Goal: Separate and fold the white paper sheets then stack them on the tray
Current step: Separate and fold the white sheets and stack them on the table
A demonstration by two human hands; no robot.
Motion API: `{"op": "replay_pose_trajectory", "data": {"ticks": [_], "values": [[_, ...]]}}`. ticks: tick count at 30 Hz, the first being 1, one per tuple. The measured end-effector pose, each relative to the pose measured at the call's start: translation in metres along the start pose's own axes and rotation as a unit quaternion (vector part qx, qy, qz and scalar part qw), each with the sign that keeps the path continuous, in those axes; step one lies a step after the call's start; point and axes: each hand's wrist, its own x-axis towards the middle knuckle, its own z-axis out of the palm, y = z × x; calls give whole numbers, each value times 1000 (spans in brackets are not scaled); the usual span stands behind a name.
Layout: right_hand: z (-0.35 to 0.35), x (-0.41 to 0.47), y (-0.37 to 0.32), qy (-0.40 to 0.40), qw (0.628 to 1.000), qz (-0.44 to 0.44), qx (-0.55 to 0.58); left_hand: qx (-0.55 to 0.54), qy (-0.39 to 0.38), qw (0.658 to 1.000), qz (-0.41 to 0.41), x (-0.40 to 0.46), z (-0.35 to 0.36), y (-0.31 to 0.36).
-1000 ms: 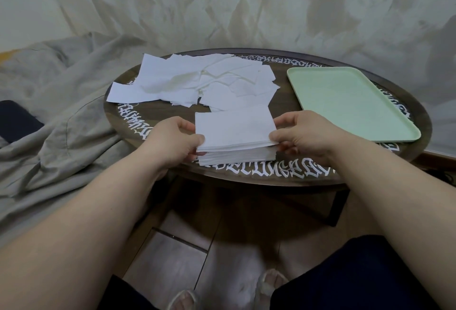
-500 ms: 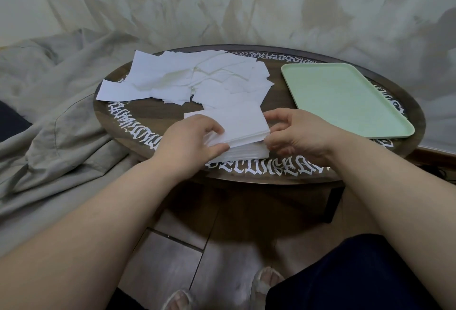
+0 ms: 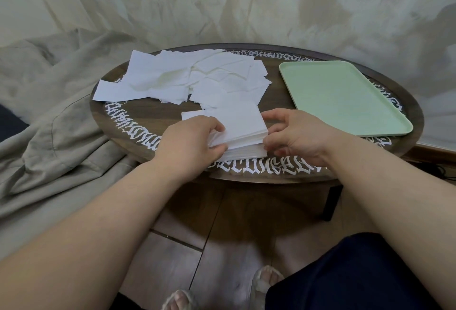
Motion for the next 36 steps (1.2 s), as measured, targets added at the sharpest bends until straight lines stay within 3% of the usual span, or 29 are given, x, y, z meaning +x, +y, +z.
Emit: {"op": "replay_pose_trajectory", "data": {"ticks": [13,18,25,36], "values": [[3,-1,-4,44,997,-55,-23,20,-2,1000,-16,1,-1,2],[7,-5,-8,26,990,-95,-105,25,-6,999,-21,1,-1,3],[4,-3,-7,64,995,-59,-47,-4,3,1000,-23,1,0,-1],[4,-1,-5,45,999,-18,-15,-45,18,999,-23,0,-4,-1]]}}
